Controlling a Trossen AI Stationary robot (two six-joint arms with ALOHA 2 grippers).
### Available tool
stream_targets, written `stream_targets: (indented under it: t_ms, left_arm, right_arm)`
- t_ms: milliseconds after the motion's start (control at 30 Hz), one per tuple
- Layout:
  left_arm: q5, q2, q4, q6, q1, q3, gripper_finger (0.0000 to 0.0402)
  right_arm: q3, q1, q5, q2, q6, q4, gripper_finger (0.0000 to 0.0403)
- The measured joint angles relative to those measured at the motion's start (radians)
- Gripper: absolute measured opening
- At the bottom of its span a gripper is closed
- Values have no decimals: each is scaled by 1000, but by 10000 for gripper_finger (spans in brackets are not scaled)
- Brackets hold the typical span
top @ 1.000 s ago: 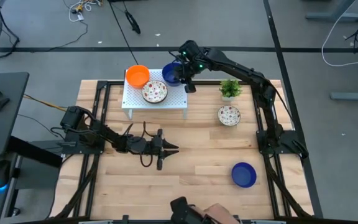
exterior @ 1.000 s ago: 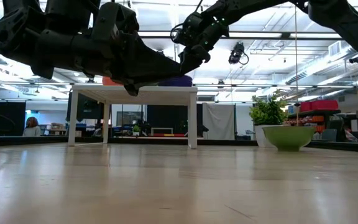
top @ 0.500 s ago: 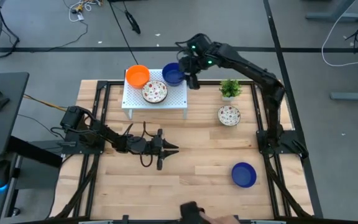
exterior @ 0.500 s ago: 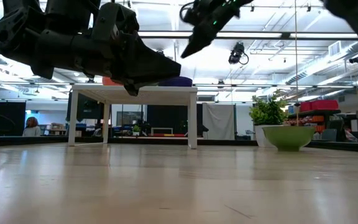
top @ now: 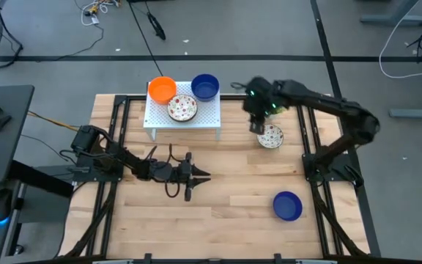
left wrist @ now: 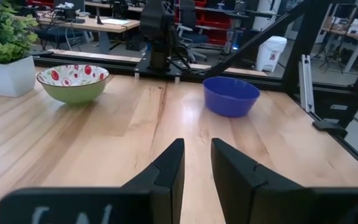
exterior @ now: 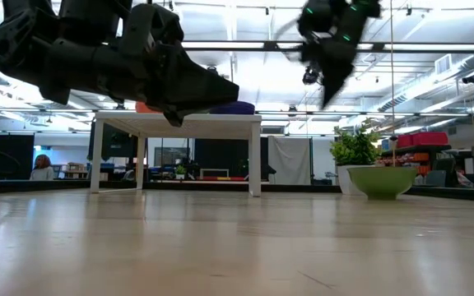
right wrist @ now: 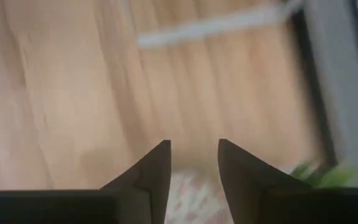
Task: Pick & Place Mini bowls
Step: Stack the red pattern bowl on top of the red pattern bowl on the shelf
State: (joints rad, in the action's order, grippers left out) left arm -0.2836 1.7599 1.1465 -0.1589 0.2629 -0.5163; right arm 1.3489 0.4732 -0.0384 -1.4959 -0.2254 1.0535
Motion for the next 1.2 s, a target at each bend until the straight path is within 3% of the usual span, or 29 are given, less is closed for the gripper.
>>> stream_targets:
  t_ms: [233,433,700,900,1067,1200]
  left_arm:
    - [24,0,0,-1,17,0,83]
    - [116,0,0,72,16,0,83]
    - [132,0,0,162,16,0,83]
    - [132,0,0,218,16,0,83]
    - [132,0,0,224,16,0,83]
    - [132,0,0,224,16,0,83]
  right_arm:
    - [-389,-20,-26,153,121,-93,121]
    - [-563,-53,-30,163,113,-293,128]
    - [-608,-74,-29,163,87,-369,182]
    - [-612,-88,-24,163,79,-359,193]
    - [-612,-113,23,163,86,-343,169]
    - [-612,-142,31,163,103,-331,113]
